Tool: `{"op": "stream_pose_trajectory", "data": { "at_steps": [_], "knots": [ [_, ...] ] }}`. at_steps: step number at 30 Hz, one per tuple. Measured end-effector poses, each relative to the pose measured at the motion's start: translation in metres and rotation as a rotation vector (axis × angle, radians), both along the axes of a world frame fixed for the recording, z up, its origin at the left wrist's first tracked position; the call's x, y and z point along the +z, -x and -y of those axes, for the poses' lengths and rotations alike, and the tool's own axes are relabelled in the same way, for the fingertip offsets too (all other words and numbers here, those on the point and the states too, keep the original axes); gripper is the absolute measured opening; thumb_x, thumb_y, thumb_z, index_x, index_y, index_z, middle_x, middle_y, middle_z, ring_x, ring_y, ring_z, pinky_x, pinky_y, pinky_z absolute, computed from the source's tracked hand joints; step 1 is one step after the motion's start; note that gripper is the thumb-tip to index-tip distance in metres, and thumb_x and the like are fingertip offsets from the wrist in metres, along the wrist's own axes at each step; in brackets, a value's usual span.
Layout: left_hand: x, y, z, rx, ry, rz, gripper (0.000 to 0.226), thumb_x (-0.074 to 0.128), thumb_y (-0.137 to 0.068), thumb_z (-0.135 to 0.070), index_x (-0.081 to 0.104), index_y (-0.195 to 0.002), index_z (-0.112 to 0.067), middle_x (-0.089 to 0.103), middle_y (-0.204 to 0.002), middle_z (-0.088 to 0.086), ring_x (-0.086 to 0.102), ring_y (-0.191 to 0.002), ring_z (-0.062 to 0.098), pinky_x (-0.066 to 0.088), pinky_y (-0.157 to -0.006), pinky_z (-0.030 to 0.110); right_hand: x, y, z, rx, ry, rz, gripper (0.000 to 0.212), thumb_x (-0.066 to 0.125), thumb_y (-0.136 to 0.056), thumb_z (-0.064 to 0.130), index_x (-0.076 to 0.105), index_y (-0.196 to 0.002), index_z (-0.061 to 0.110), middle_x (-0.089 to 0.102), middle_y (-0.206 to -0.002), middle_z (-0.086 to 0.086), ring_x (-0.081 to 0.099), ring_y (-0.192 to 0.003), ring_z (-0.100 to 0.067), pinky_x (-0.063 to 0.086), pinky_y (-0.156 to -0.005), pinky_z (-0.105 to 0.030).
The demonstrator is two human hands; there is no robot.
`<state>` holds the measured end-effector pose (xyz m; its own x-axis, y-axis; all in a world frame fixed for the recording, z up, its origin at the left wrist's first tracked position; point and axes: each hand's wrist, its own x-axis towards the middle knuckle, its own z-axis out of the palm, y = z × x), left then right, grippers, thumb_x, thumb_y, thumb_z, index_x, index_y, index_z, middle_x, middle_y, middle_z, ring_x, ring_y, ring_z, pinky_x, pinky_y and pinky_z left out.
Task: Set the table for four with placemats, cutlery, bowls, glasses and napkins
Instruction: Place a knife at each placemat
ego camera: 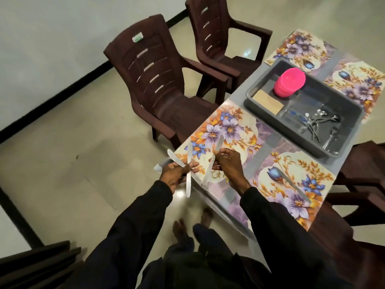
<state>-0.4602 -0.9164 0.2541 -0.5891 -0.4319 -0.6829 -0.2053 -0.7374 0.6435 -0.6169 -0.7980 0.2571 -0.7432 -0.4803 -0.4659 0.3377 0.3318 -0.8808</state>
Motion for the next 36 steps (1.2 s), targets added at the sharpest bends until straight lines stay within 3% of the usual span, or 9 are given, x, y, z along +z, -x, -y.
{"op": "stream_pose_trajectory", "data": {
  "at_steps": [2,8,12,17,22,25,28,32,36],
  "knots": [
    [0.000,0.004,0.019,-0.015,0.008,0.008,0.022,0.069,-0.093,-0.007,0.070,-0.114,-0.001,0.076,-0.111,0.013,0.076,-0.097,0.025,0.060,-0.089,0.036,-0.005,0.007,0.009,-0.021,-0.026,-0.015,0.014,0.067,-0.098,0.020,0.070,-0.091,0.008,0.075,-0.084,-0.010,0.073,-0.072,-0.023,0.059,-0.062,-0.033],
    [-0.010,0.034,0.075,-0.124,-0.003,0.008,0.030,0.066,-0.096,-0.010,0.067,-0.124,0.002,0.074,-0.116,0.015,0.072,-0.108,0.029,0.060,-0.090,0.038,-0.026,0.034,0.044,-0.084,-0.104,-0.040,0.015,0.065,-0.098,0.015,0.074,-0.102,0.003,0.075,-0.091,-0.009,0.072,-0.076,-0.019,0.057,-0.061,-0.026],
    [-0.015,0.073,0.114,-0.255,0.006,-0.021,0.032,0.062,-0.097,-0.006,0.064,-0.127,0.004,0.072,-0.121,0.017,0.069,-0.113,0.031,0.058,-0.093,0.037,-0.042,0.064,0.071,-0.109,-0.092,-0.073,0.014,0.067,-0.096,0.012,0.076,-0.103,0.004,0.077,-0.097,-0.010,0.073,-0.085,-0.024,0.059,-0.073,-0.033],
    [-0.013,0.122,0.143,-0.317,-0.030,0.000,0.027,0.061,-0.096,0.002,0.066,-0.123,0.001,0.073,-0.119,0.015,0.074,-0.101,0.021,0.061,-0.076,0.026,-0.043,0.091,0.088,-0.191,-0.037,-0.034,0.016,0.074,-0.086,0.003,0.077,-0.101,0.006,0.078,-0.100,-0.012,0.075,-0.092,-0.027,0.060,-0.081,-0.040],
    [-0.011,0.172,0.160,-0.411,0.033,0.008,0.028,0.068,-0.091,0.002,0.067,-0.119,0.004,0.075,-0.112,0.014,0.075,-0.099,0.022,0.062,-0.075,0.027,-0.037,0.120,0.089,-0.323,-0.057,-0.042,0.009,0.083,-0.081,0.006,0.078,-0.086,0.013,0.078,-0.086,-0.008,0.071,-0.074,-0.016,0.056,-0.064,-0.027],
    [-0.007,0.197,0.165,-0.468,0.041,0.026,0.027,0.072,-0.088,0.001,0.069,-0.115,0.002,0.075,-0.113,0.014,0.074,-0.102,0.023,0.062,-0.071,0.023,-0.038,0.131,0.084,-0.433,-0.063,0.000,0.011,0.086,-0.079,0.009,0.077,-0.083,0.015,0.078,-0.079,-0.005,0.070,-0.068,-0.015,0.061,-0.065,-0.033],
    [-0.013,0.220,0.169,-0.549,0.030,0.029,0.025,0.072,-0.088,-0.001,0.069,-0.113,-0.002,0.074,-0.116,0.014,0.072,-0.109,0.026,0.061,-0.083,0.031,-0.043,0.134,0.078,-0.502,-0.045,0.017,0.009,0.084,-0.081,0.008,0.077,-0.086,0.012,0.077,-0.077,-0.006,0.068,-0.069,-0.018,0.060,-0.072,-0.041],
    [-0.023,0.247,0.180,-0.669,-0.050,0.032,0.041,0.078,-0.077,-0.008,0.068,-0.117,-0.003,0.073,-0.120,0.016,0.069,-0.116,0.028,0.051,-0.102,0.045,-0.042,0.126,0.075,-0.613,0.003,0.033,0.007,0.081,-0.083,0.005,0.076,-0.086,0.009,0.074,-0.078,-0.008,0.063,-0.069,-0.014,0.057,-0.067,-0.030],
    [-0.031,0.269,0.192,-0.807,-0.080,0.039,0.041,0.075,-0.078,-0.003,0.066,-0.118,0.001,0.073,-0.118,0.016,0.073,-0.105,0.026,0.057,-0.094,0.043,-0.048,0.112,0.081,-0.756,0.023,0.079,0.013,0.081,-0.082,0.002,0.078,-0.095,0.006,0.077,-0.092,-0.017,0.069,-0.082,-0.022,0.060,-0.079,-0.038]
  ]
}}
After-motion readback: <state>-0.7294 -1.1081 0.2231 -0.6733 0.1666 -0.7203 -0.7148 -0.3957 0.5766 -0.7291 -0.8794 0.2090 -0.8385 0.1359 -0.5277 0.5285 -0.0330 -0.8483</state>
